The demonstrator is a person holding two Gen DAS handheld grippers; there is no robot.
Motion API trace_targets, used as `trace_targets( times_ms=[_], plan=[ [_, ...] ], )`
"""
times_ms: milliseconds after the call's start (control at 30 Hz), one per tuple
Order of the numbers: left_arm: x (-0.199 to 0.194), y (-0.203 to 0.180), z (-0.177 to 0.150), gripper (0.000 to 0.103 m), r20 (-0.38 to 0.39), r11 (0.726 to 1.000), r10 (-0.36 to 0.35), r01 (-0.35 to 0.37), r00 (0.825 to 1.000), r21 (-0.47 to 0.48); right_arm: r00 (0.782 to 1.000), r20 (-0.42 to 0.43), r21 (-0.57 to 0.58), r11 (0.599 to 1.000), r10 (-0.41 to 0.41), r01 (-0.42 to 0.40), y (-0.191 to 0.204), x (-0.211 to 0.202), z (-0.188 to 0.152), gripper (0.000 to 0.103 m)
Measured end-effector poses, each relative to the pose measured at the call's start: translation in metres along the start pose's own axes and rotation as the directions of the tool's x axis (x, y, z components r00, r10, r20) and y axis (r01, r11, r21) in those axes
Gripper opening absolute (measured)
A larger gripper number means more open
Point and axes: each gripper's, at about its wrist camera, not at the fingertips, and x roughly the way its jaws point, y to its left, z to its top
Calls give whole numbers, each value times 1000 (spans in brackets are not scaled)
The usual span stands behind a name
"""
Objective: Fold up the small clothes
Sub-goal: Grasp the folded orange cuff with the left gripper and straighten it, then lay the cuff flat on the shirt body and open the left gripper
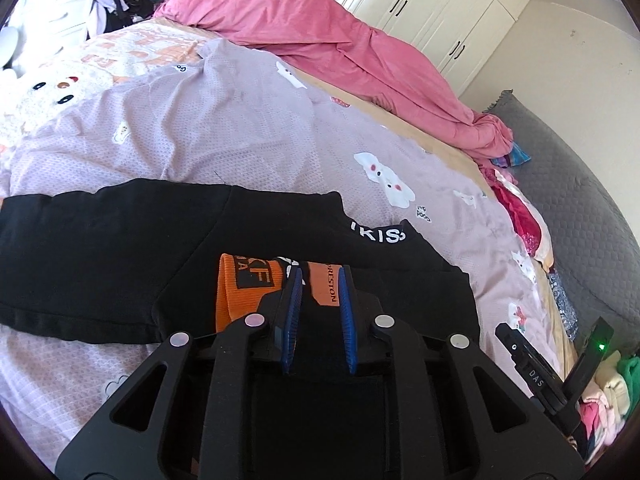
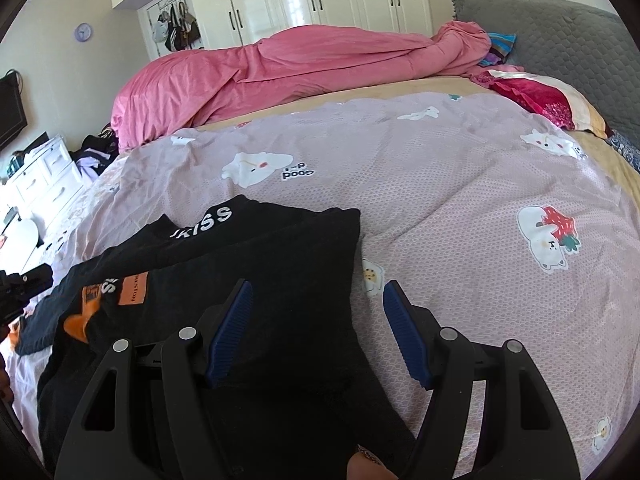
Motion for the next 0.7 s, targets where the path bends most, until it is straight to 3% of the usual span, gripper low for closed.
trace_targets(
  times_ms=[233, 400, 700],
  plan=[
    [19, -12, -9, 19, -73, 999, 6, -2, 997, 55, 998, -25, -52, 997, 60, -61, 21, 3, -2, 67],
    [42, -13, -22, 30, -156, 993, 62, -45, 986, 110, 995, -50, -125, 988, 87, -93, 41, 7, -2, 67],
    [61, 11, -40, 31, -225, 994, 82, -65, 971, 83, 988, -87, -161, 977, 126, -139, 58, 12, -5, 67]
  ],
)
